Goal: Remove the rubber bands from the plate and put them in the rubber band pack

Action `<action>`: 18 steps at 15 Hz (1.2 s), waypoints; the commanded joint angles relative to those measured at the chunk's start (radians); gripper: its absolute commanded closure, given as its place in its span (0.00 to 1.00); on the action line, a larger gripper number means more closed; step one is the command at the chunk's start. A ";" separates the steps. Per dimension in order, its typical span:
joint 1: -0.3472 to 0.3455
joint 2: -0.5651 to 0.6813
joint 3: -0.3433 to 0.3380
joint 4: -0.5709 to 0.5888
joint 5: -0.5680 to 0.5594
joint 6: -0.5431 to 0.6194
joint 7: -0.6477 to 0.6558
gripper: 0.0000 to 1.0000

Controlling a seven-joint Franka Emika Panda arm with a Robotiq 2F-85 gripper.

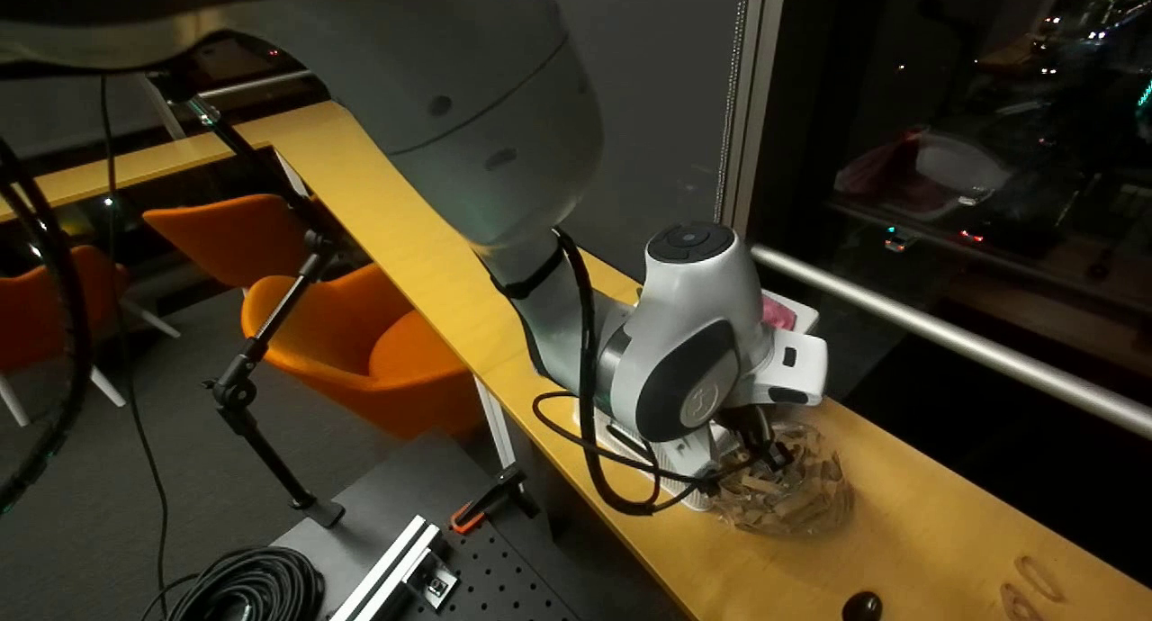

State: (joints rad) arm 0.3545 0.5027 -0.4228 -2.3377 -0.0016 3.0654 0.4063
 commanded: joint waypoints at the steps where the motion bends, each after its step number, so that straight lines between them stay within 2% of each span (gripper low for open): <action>1: 0.030 0.065 -0.031 0.049 0.013 0.033 0.016 0.99; 3: 0.032 0.093 -0.038 0.064 0.027 0.047 0.010 0.99; 4: 0.029 0.101 -0.034 0.069 0.036 0.046 0.008 0.92; 5: 0.034 0.108 -0.035 0.073 0.042 0.047 0.007 0.71; 8: 0.050 0.098 -0.039 0.068 0.057 0.037 0.005 0.49; 12: 0.106 0.056 -0.083 0.036 0.056 0.034 0.010 0.22; 14: 0.110 0.017 -0.073 0.017 0.058 0.021 -0.002 0.07; 15: 0.114 -0.005 -0.068 0.004 0.058 0.008 -0.004 0.01; 16: 0.106 -0.033 -0.052 -0.014 0.056 -0.002 -0.011 0.00; 18: 0.126 -0.093 -0.069 -0.050 0.044 -0.050 0.000 0.00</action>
State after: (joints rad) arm 0.4588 0.5303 -0.4811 -2.3108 0.0430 3.0814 0.4124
